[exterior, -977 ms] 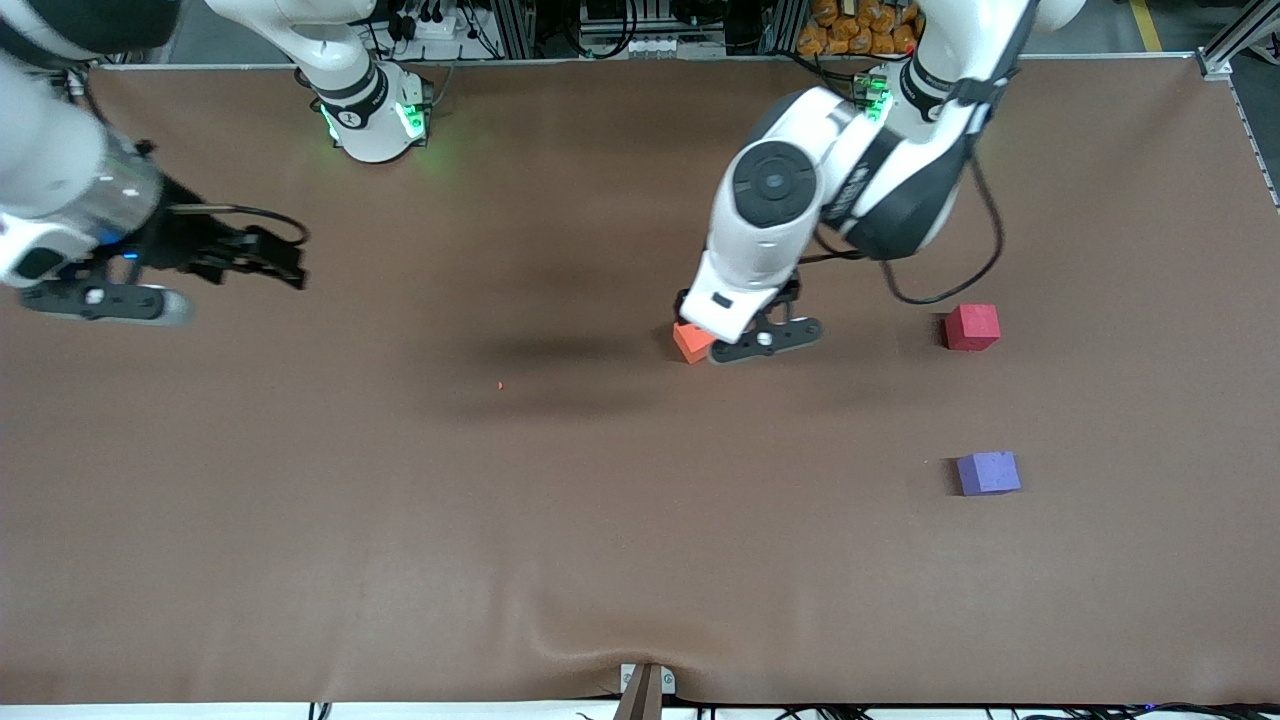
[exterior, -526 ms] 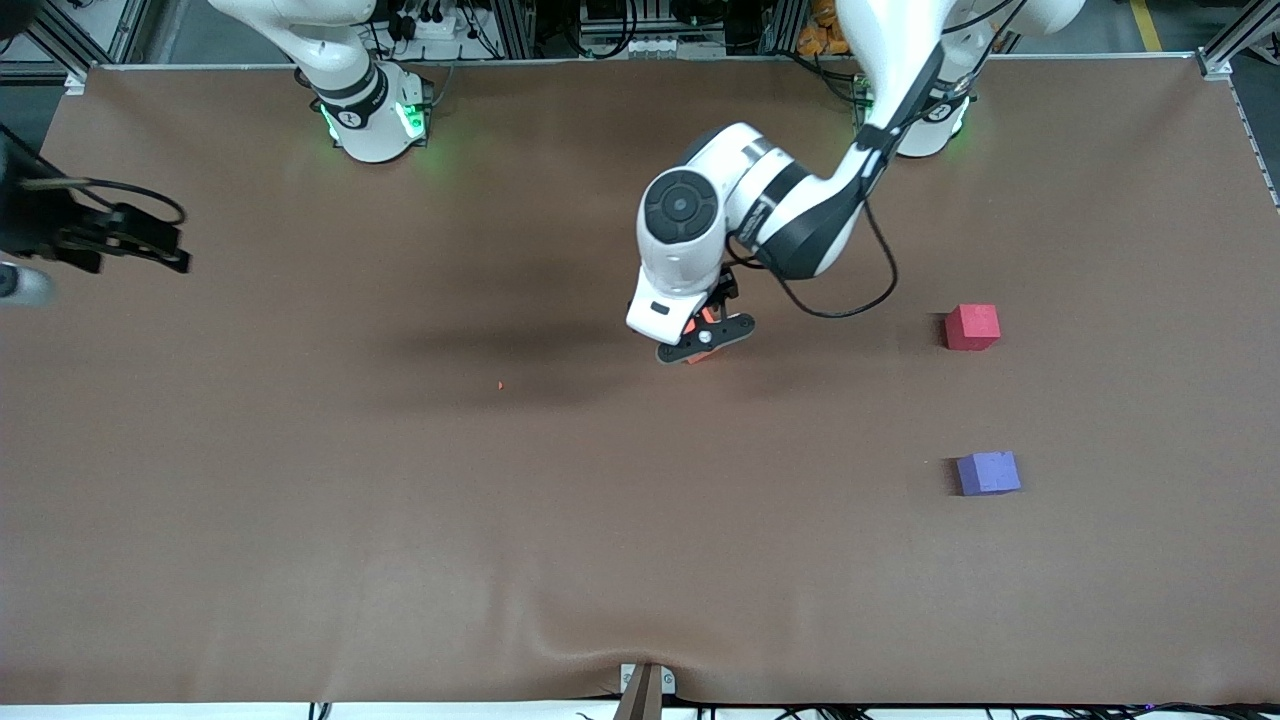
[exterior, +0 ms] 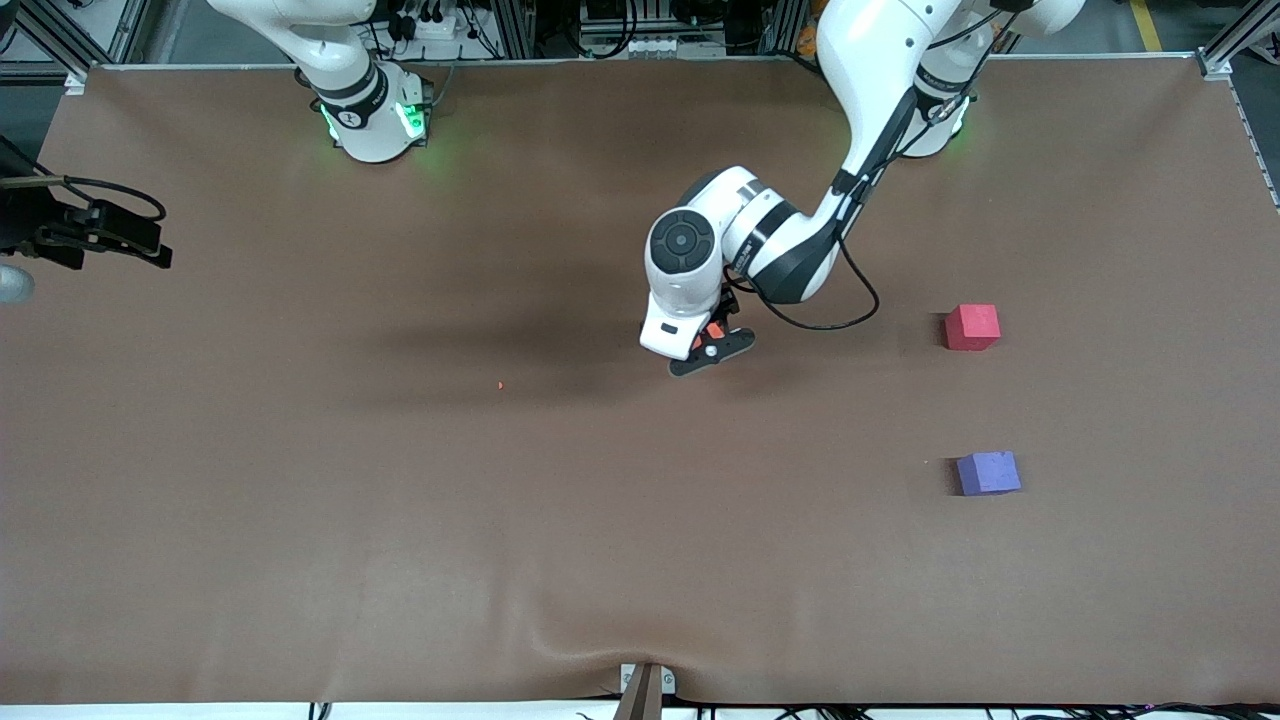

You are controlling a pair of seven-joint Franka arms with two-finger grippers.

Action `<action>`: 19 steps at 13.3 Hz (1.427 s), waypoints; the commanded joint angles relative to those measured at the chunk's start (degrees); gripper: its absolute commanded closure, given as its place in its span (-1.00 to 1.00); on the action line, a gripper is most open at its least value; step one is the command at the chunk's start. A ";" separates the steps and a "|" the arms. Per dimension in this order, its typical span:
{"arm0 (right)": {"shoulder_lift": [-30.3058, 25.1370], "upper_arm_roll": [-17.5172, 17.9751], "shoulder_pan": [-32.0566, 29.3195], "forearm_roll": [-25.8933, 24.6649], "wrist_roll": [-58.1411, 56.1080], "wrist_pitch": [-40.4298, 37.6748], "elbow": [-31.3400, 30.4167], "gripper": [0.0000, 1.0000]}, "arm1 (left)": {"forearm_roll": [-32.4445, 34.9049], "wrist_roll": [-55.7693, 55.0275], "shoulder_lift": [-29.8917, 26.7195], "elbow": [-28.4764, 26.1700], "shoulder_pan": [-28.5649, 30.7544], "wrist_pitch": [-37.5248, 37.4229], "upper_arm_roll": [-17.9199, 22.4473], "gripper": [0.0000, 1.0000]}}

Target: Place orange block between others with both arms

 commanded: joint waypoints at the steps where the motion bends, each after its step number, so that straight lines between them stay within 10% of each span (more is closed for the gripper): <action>1: -1.01 -1.03 0.99 -0.73 -0.63 -0.07 -1.30 -1.00 | 1.47 -1.75 -2.25 -4.40 0.29 1.23 -0.10 -1.00; 19: -0.83 -2.26 0.81 -1.35 -0.63 4.24 -6.40 -1.00 | 0.94 -3.24 1.53 -6.17 0.03 7.82 -0.10 -0.91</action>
